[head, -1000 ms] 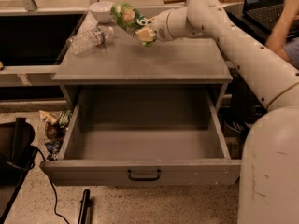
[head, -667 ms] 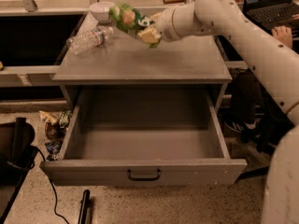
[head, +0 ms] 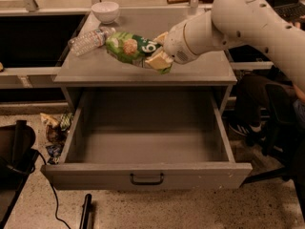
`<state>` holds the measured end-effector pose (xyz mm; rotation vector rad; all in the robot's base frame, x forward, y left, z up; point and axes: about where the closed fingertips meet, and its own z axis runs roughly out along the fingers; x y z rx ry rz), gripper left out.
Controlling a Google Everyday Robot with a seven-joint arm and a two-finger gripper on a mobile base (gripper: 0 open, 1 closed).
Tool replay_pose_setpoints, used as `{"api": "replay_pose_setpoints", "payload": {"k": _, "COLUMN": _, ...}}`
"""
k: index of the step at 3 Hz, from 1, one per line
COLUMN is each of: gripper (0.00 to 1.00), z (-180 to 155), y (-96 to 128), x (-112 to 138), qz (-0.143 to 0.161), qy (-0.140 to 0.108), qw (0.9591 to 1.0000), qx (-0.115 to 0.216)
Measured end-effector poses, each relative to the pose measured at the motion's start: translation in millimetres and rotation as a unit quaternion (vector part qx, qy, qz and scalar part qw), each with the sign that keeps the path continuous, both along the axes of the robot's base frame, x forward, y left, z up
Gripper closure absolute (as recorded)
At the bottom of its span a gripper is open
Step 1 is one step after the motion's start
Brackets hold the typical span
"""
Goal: Place green rice chip bag into top drawer
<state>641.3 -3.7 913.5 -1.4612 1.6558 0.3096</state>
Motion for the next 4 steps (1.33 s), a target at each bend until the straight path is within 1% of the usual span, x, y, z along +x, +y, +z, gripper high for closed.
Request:
{"api": "replay_pose_setpoints", "payload": {"k": 1, "gripper": 1.00, "z": 0, "y": 0, "x": 0, "qz": 0.000, "qy": 0.000, "qw": 1.0000, "qx": 0.000}}
{"api": "replay_pose_setpoints", "payload": {"k": 2, "gripper": 1.00, "z": -8, "y": 11, "x": -30, "qz": 0.052, "qy": -0.003, "qw": 0.9983, "qx": -0.025}}
{"api": "replay_pose_setpoints", "payload": {"k": 3, "gripper": 1.00, "z": -21, "y": 19, "x": -94, "qz": 0.124, "qy": 0.002, "qw": 0.9911, "qx": -0.050}}
{"api": "replay_pose_setpoints", "payload": {"k": 4, "gripper": 1.00, "z": -37, "y": 16, "x": -147, "qz": 0.166, "qy": 0.023, "qw": 0.9836, "qx": -0.066}}
